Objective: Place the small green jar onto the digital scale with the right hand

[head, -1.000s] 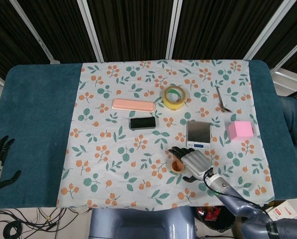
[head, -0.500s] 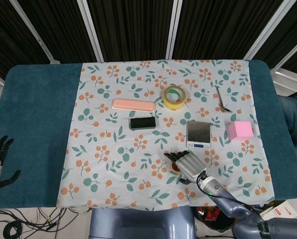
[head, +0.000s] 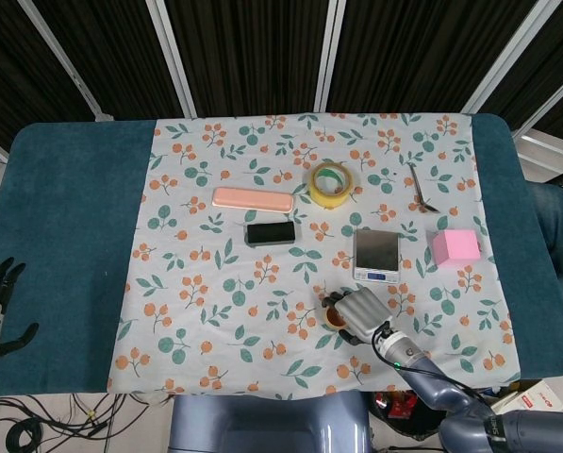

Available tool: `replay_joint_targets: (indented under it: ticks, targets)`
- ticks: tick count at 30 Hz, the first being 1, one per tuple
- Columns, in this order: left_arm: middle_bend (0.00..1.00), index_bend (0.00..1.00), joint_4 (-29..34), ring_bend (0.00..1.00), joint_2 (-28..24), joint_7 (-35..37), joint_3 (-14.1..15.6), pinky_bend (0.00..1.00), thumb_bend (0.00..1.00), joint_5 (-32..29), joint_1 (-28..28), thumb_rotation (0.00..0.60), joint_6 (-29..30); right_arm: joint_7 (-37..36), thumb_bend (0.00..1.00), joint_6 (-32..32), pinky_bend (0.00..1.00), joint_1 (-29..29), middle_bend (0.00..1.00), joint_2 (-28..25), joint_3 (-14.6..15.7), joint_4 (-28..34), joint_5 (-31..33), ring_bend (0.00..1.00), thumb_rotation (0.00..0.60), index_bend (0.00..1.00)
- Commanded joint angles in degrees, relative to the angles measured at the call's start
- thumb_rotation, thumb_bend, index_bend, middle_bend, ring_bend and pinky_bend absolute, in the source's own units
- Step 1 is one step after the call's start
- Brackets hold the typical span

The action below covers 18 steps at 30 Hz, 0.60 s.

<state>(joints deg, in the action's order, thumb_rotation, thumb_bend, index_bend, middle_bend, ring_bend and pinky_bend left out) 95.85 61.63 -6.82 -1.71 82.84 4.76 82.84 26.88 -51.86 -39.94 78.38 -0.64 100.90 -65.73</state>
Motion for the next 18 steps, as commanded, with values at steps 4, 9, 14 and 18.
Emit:
replay_joint_targets:
  ticks: [4, 9, 14, 18]
  targets:
    - [0.0, 0.0, 0.2, 0.0, -0.1, 0.0, 0.0, 0.0, 0.24, -0.1, 0.0, 0.6, 0.0, -3.1, 0.53, -1.9, 0.67, 0.4, 0.45, -1.4, -2.3, 0.2, -0.6, 0.55, 0.6, 0.42]
    - [0.0, 0.0, 0.2, 0.0, -0.2, 0.0, 0.0, 0.0, 0.24, -0.2, 0.0, 0.6, -0.2, -5.2, 0.53, -2.6, 0.67, 0.5, 0.45, -3.8, -4.8, -2.2, 1.8, 0.55, 0.6, 0.41]
    - [0.0, 0.0, 0.3, 0.0, -0.2, -0.2, 0.0, 0.0, 0.24, -0.4, 0.1, 0.6, -0.4, -7.1, 0.53, -1.2, 0.67, 0.3, 0.44, -5.8, -6.3, -5.9, 5.3, 0.55, 0.6, 0.41]
    - [0.0, 0.0, 0.4, 0.0, -0.2, -0.4, 0.0, 0.0, 0.24, -0.3, 0.0, 0.6, -0.3, -7.6, 0.53, 0.4, 0.67, -0.1, 0.44, -5.6, -6.6, -9.4, 7.5, 0.55, 0.6, 0.41]
